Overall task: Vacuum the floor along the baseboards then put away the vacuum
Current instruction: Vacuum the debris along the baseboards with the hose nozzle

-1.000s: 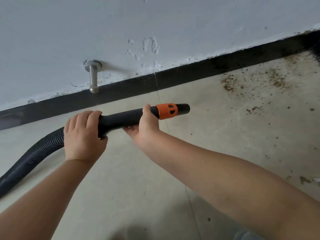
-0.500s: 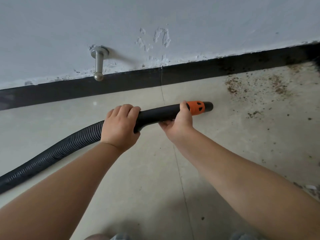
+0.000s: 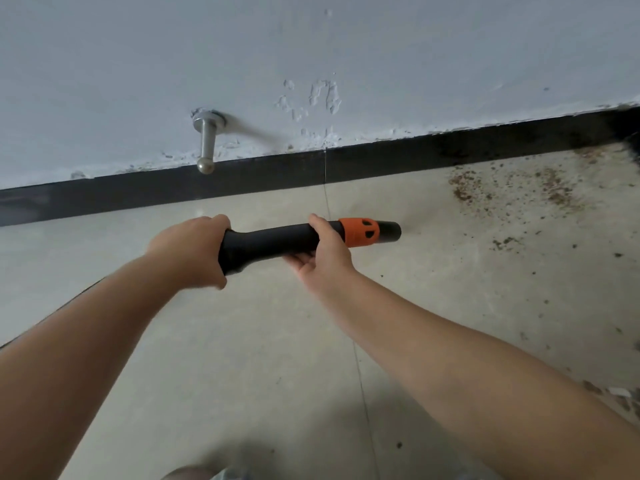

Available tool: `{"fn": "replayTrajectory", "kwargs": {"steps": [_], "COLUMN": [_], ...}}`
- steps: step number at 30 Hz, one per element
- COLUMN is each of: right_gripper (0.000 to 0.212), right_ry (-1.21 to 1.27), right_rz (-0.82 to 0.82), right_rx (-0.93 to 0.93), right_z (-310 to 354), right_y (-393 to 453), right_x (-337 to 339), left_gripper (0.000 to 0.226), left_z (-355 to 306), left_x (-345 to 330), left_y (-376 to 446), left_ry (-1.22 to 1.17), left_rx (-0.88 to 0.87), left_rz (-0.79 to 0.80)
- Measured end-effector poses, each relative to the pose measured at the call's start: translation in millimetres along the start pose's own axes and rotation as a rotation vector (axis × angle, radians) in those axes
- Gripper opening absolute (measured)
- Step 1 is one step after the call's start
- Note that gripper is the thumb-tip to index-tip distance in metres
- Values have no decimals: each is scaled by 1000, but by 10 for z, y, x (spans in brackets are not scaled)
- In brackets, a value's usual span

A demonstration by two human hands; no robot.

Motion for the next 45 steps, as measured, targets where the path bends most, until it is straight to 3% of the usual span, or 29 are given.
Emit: {"fn": "replayTrajectory", "kwargs": {"steps": [6,19,29,33,39,45], "right_gripper": [43,22,33,33,29,27], "right_ry": [88,126,107,88,90,74], "right_rz": [-7,32,1,32,87,103], "right_rx": [-75,-95,-43,-61,-181,-277], "right_z": [-441,-652,-502,-571,-1173,-1669], "right_y": [-75,-240,-262,-259,-287,-347], "right_x": [40,52,237,173,-126,-207], "left_gripper": [38,40,43,49,47,39], "left_z": [271,354,57,165,609,1023], "left_x": [-176,-216,-305,-395,-430,-567], "left_y": [-144,-275,-155,-206,-450,-687], "left_ry": [40,90,99,158,498,473], "left_rx": [33,21,-144,-75,131,204], "left_rz": [-10,82,165,286,509,544]}}
Point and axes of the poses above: each hand's wrist, its own y-axis towards the middle knuckle, its own x-axis out of the back of the hand, z = x × y, the point moved 10 cm from there along y, towards the middle knuckle, and after that the axes turned 2 degrees about -x, right-handed, at the moved point
